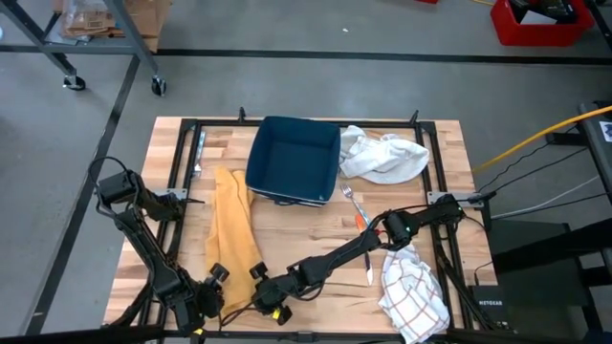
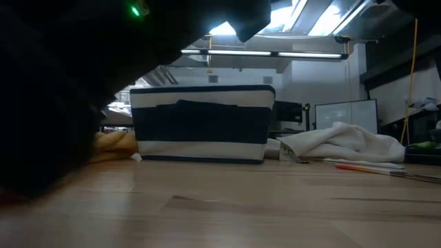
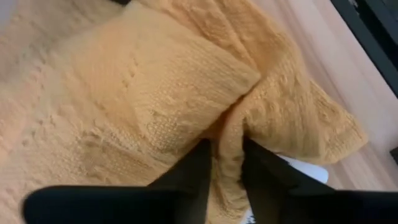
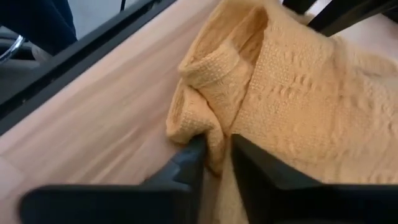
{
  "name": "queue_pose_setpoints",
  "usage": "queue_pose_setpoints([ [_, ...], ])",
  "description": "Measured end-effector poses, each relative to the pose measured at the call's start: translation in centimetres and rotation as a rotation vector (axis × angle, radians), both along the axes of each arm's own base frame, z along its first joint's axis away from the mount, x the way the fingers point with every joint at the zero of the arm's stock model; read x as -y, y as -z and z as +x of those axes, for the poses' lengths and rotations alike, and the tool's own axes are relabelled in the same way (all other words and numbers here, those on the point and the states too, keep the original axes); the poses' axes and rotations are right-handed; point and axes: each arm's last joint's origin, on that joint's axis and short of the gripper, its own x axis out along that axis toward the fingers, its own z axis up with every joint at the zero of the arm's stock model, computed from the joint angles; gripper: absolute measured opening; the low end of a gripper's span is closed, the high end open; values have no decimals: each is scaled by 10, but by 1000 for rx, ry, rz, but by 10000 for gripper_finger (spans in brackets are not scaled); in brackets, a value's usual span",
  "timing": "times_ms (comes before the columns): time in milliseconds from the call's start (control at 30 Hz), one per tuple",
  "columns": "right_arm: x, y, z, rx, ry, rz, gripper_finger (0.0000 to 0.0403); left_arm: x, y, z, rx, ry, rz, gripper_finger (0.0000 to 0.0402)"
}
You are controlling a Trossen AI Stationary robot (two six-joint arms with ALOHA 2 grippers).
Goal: Fold towel
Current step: Fold the yellow towel
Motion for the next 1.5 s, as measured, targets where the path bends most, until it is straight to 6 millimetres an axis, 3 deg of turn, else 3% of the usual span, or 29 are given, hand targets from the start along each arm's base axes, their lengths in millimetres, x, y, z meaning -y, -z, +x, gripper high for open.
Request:
queue_pose_setpoints([
  [100,-2,-2,1,24,-5,16,12,1,0,0,-1,-46,-26,24],
  [167,-4,-3,0,17,9,39,13,2,-1,1,-1,-94,-60,8],
  [300,-12,-12,-1,3,35,102,10,2,-4,1,-5,-180,-119,9],
  [500,-32,-44,-1,70,3,152,6,1,-19,0,7,-274,-229,4],
  [700,-39,-70,-3,107,68,93,5,-2,-36,-5,12,-322,-307,9],
  [933,-34,-61,-7,19,78,37,4,-1,-36,-7,-54,-366,-351,44],
  [1100,-34,-57,-8,-11,78,18,2,3,-37,-6,-89,-401,-420,102],
  [1267,-32,-49,-6,-22,82,12,3,11,-40,-2,-39,-307,-480,160],
  [1500,-32,-45,-5,-26,84,10,4,21,-20,-1,-36,-236,-416,195],
])
